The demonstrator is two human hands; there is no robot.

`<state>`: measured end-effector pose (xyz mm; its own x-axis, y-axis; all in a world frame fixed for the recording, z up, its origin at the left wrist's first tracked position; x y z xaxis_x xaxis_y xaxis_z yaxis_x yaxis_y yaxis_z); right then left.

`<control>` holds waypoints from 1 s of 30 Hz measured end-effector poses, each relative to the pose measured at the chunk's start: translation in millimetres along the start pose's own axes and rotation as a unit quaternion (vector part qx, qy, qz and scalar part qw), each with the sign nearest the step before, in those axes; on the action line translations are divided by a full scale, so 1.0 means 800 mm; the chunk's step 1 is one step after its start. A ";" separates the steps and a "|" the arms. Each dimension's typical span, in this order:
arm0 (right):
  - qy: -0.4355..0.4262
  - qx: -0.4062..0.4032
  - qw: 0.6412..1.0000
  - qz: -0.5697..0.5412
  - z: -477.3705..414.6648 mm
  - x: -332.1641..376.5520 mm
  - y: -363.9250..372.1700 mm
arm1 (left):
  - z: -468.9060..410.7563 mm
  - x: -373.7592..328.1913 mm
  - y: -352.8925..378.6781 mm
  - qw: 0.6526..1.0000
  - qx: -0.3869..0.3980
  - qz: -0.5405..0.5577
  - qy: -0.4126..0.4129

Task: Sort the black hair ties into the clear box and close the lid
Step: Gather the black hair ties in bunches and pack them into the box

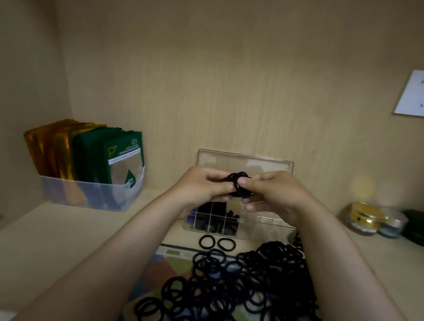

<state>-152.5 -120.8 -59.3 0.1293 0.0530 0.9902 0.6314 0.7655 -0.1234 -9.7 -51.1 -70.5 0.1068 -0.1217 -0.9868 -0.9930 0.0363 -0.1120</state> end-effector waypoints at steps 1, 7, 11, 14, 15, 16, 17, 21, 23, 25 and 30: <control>-0.002 -0.007 1.000 -0.008 -0.002 -0.002 -0.003 | -0.004 0.002 0.003 1.000 0.011 -0.008 0.003; 0.000 -0.066 0.997 0.028 -0.015 -0.011 -0.015 | -0.017 0.017 -0.005 0.982 0.023 -0.187 -0.026; 0.008 -0.152 0.978 0.146 -0.033 -0.024 -0.015 | -0.022 0.024 -0.024 0.961 -0.054 -0.272 -0.018; 0.033 -0.179 0.944 0.276 -0.043 -0.036 -0.008 | -0.026 0.037 -0.035 0.927 -0.077 -0.367 -0.010; 0.043 -0.183 0.931 0.314 -0.044 -0.038 -0.004 | -0.026 0.041 -0.035 0.915 -0.073 -0.396 -0.008; 0.055 -0.188 0.917 0.346 -0.043 -0.039 0.000 | -0.026 0.043 -0.034 0.908 -0.064 -0.414 -0.007; 0.065 -0.192 0.903 0.379 -0.043 -0.038 0.004 | -0.026 0.046 -0.032 0.904 -0.052 -0.424 -0.005; 0.081 -0.210 0.844 0.487 -0.040 -0.029 0.016 | -0.025 0.054 -0.020 0.886 -0.009 -0.463 -0.002; 0.095 -0.209 0.839 0.493 -0.039 -0.028 0.015 | -0.025 0.055 -0.021 0.885 -0.011 -0.466 0.000; 0.111 -0.203 0.834 0.501 -0.039 -0.028 0.013 | -0.025 0.054 -0.019 0.887 -0.007 -0.462 0.005; 0.144 -0.165 0.800 0.559 -0.049 -0.036 0.020 | -0.023 0.055 -0.012 0.868 -0.001 -0.497 0.014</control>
<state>-116.0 -135.4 -92.5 0.8947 0.4002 0.1985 0.1593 0.1293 -0.9787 3.6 -75.0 -110.3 0.9092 -0.1154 -0.3999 -0.4114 -0.1021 -0.9057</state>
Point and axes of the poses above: each hand's wrist, its own z-axis away from the middle knuckle, its own y-axis out of the palm, x = y × z, the point moved 6 cm from there along -z, towards the middle knuckle, and after that the axes turned 15 degrees about x, right-handed, at the moved point
